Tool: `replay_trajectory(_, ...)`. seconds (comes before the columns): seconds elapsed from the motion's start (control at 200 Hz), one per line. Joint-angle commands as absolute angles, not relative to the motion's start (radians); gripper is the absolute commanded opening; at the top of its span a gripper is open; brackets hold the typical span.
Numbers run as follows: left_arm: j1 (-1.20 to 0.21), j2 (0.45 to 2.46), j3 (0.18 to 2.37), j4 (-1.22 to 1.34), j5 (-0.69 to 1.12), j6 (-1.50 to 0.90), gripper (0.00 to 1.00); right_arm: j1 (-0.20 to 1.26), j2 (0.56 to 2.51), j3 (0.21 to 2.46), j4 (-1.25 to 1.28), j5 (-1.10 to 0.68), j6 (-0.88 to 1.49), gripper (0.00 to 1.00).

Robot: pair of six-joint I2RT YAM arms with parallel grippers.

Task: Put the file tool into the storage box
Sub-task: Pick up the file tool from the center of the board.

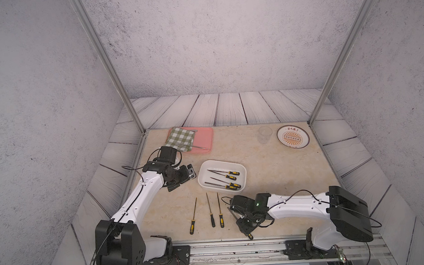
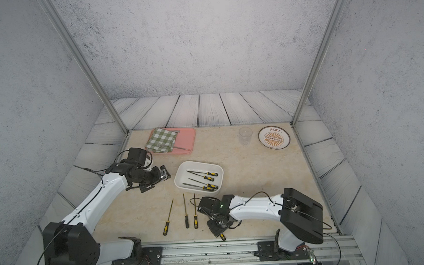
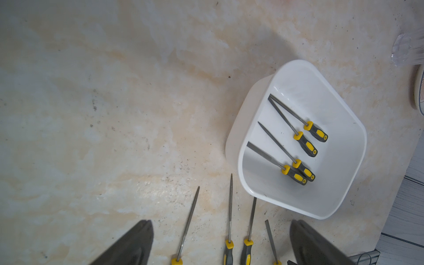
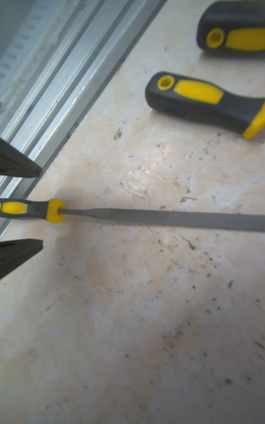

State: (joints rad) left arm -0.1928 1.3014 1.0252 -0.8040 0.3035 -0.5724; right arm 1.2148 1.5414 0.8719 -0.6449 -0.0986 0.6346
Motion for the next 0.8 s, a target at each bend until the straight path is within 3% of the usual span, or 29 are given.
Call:
replay_trajectory(0.0, -0.197, 1.286, 1.007, -0.816, 0.307, -0.567, 0.98, 1.232, 1.563, 0.861, -0.658, -0.066, 0.679, 0.49)
replay_trajectory(0.325, -0.197, 1.263, 0.986, -0.807, 0.314, -0.580, 0.98, 1.275, 1.658, 0.891, -0.689, -0.028, 0.725, 0.46)
replay_trajectory(0.39, -0.197, 1.267, 0.982, -0.803, 0.318, -0.581, 0.99, 1.275, 1.666, 0.886, -0.681, -0.022, 0.726, 0.42)
replay_trajectory(0.565, -0.196, 1.282, 1.000, -0.803, 0.315, -0.579, 0.98, 1.275, 1.669, 0.907, -0.711, 0.032, 0.689, 0.19)
replay_trajectory(0.796, -0.196, 1.294, 1.040, -0.791, 0.292, -0.581, 0.99, 1.275, 1.540, 1.006, -0.831, 0.094, 0.511, 0.12)
